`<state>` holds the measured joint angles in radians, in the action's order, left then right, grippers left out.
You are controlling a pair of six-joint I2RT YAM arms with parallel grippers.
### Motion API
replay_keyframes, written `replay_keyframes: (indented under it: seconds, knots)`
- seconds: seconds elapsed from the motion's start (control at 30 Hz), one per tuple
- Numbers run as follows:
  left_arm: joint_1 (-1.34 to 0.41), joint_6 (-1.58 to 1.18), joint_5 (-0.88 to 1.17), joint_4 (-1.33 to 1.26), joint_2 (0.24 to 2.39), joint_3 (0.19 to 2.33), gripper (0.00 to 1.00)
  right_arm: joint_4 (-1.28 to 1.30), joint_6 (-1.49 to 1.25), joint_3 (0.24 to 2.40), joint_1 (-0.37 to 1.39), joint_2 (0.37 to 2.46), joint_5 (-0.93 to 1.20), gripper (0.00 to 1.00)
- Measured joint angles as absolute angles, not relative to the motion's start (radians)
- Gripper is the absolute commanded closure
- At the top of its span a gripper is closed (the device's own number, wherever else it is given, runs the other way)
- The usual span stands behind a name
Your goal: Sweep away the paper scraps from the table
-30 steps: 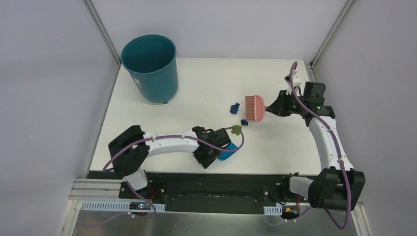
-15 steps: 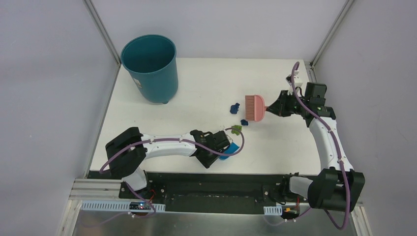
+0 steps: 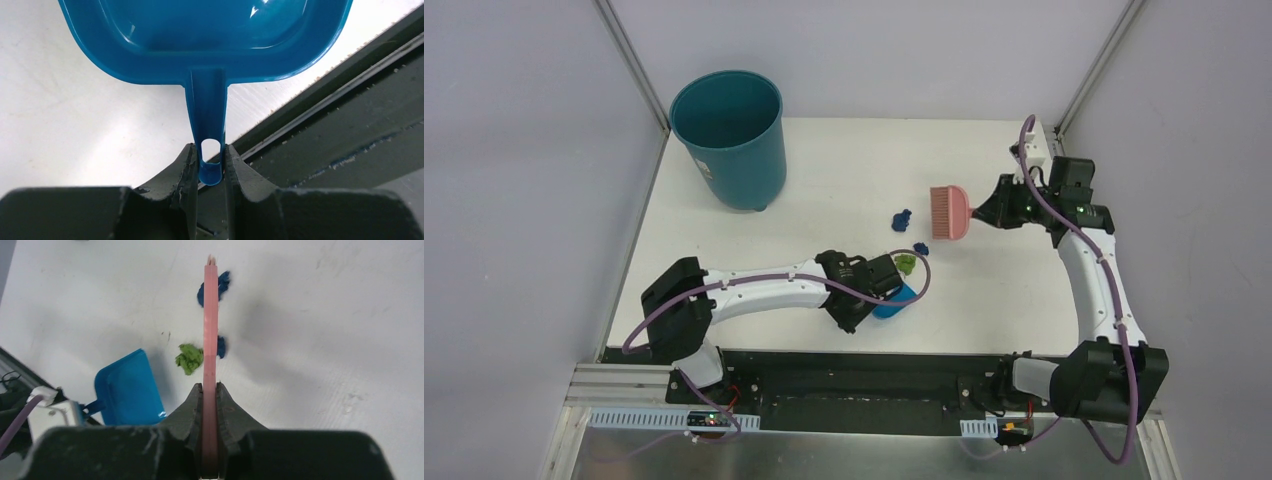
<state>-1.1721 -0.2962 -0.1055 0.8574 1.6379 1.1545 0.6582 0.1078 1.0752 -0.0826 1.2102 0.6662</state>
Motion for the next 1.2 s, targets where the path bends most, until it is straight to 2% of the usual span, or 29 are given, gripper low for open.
replay_keyframes:
  seconds: [0.23,0.37,0.67,0.87,1.2]
  knots:
    - [-1.172,-0.295,-0.113,1.059,1.637,1.290,0.99,0.740,0.189,1.328,-0.070,1.317,0.481,1.00]
    - [-1.172,-0.295,-0.133,1.168,1.656,1.347,1.00,0.806,0.259,1.453,-0.005,1.425,0.302,1.00]
    - [-1.170,-0.295,-0.124,1.211,1.788,1.361,1.00,0.920,0.375,1.494,0.190,1.581,0.054,1.00]
    - [-1.163,-0.296,-0.079,1.168,1.819,1.361,1.00,0.918,0.412,1.462,0.249,1.579,0.036,1.00]
    - [-1.143,-0.291,-0.024,1.132,1.903,1.386,1.00,0.949,0.410,1.425,0.346,1.584,0.120,1.00]
